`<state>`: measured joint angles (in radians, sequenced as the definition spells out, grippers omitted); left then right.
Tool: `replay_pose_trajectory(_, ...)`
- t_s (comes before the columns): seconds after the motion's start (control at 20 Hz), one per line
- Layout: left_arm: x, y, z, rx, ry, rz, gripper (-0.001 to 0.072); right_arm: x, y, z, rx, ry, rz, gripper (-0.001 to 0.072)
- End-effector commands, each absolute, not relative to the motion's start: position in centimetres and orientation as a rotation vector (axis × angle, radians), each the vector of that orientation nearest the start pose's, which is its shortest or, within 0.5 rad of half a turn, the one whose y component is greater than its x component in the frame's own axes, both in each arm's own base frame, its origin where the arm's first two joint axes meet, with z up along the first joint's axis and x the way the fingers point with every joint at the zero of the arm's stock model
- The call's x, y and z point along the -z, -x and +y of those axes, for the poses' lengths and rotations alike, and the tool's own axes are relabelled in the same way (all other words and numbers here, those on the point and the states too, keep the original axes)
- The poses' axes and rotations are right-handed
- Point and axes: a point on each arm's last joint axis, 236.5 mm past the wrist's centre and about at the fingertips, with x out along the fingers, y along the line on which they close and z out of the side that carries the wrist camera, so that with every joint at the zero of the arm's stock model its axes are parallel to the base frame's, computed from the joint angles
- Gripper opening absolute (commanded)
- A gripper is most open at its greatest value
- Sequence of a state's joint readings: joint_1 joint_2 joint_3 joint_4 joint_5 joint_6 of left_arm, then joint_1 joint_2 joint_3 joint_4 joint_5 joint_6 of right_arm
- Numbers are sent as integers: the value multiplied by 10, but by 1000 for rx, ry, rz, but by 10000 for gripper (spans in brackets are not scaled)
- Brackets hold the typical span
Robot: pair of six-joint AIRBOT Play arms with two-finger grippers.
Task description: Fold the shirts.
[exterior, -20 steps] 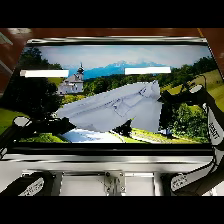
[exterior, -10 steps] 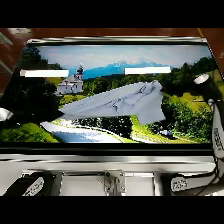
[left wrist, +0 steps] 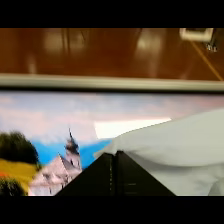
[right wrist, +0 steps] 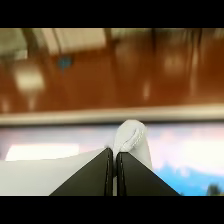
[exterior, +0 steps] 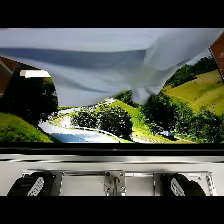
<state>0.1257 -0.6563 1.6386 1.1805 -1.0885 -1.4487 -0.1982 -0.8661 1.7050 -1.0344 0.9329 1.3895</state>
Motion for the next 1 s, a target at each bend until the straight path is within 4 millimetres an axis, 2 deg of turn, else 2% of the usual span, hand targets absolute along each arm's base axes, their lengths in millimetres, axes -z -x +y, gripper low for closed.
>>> replay_pose_trajectory(0.0, -541, -163, -30, 94, 34, -183, 39, -545, -211, 24, -103, -142, -217, 69)
replay_pose_trajectory(0.1, -543, -138, -24, 53, 25, -205, 39, -553, -166, 18, -44, -136, -272, 68)
replay_pose_trajectory(0.2, -525, -128, -22, 36, 12, -137, 39, -550, -137, 15, -8, -135, -283, 68)
replay_pose_trajectory(0.3, -499, -130, -23, 39, 9, -27, 40, -532, -129, 15, 12, -125, -215, 69)
replay_pose_trajectory(0.45, -467, -140, -22, 44, -3, 108, 40, -483, -140, 4, 66, -115, -1, 69)
replay_pose_trajectory(0.6, -425, -165, -19, 46, 13, 244, 40, -419, -165, -13, 124, -117, 287, 69)
replay_pose_trajectory(0.7, -380, -191, -15, 43, 23, 374, 40, -365, -188, -17, 126, -134, 521, 68)
replay_pose_trajectory(0.75, -353, -204, -11, 40, 10, 450, 40, -333, -200, -18, 117, -143, 647, 68)
replay_pose_trajectory(0.85, -285, -230, 2, 10, 7, 640, 40, -258, -225, -21, 104, -160, 891, 68)
replay_pose_trajectory(0.95, -222, -255, 10, -1, 22, 802, 40, -193, -263, -27, 105, -188, 985, 67)
